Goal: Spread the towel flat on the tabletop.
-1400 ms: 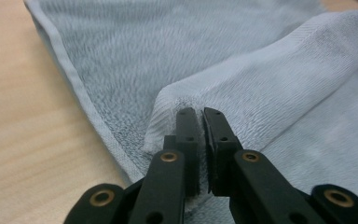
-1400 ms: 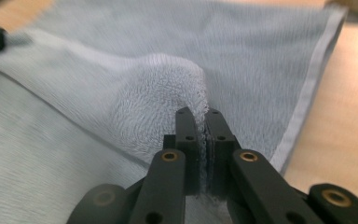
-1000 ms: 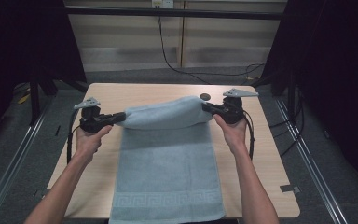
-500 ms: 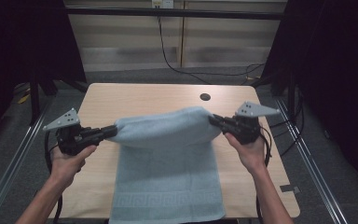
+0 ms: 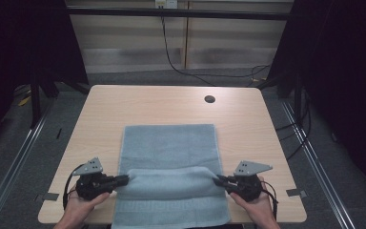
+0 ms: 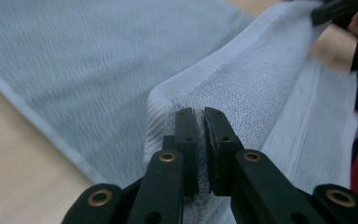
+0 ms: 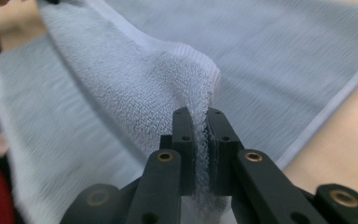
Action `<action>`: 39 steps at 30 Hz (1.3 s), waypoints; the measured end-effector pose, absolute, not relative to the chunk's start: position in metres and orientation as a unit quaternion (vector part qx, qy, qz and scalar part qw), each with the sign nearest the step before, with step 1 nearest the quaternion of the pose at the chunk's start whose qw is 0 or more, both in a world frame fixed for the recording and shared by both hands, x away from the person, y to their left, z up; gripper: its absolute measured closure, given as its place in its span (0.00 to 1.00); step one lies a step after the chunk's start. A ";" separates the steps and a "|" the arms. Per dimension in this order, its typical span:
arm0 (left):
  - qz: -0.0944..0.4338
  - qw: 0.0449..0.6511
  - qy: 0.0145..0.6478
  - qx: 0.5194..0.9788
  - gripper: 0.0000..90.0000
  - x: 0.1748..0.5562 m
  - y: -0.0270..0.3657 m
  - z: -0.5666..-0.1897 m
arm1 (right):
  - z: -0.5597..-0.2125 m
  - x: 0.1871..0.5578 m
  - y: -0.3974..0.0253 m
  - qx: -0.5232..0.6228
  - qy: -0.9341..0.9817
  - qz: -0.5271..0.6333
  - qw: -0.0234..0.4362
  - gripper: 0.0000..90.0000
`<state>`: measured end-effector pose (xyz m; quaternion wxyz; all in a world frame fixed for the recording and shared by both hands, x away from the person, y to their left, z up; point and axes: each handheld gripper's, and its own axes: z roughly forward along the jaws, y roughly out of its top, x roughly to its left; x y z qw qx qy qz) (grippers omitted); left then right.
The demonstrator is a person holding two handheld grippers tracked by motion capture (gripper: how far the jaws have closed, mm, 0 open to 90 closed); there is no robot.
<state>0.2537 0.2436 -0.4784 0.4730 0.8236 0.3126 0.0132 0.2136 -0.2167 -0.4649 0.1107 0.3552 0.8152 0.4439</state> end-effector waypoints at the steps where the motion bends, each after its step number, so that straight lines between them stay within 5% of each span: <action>1: 0.004 0.467 0.311 0.828 0.94 0.250 0.244 -0.483 | -0.468 0.208 -0.216 0.354 0.821 0.435 0.107 0.92; 12: -0.021 0.476 0.283 0.832 0.86 0.201 0.257 -0.481 | -0.479 0.156 -0.225 0.341 0.835 0.426 0.072 0.79; 18: -0.007 0.514 0.292 0.807 0.76 0.204 0.269 -0.469 | -0.468 0.151 -0.231 0.341 0.821 0.452 0.073 0.72; 39: 0.025 0.433 0.357 0.827 0.51 0.346 0.225 -0.496 | -0.484 0.314 -0.193 0.388 0.824 0.406 0.072 0.55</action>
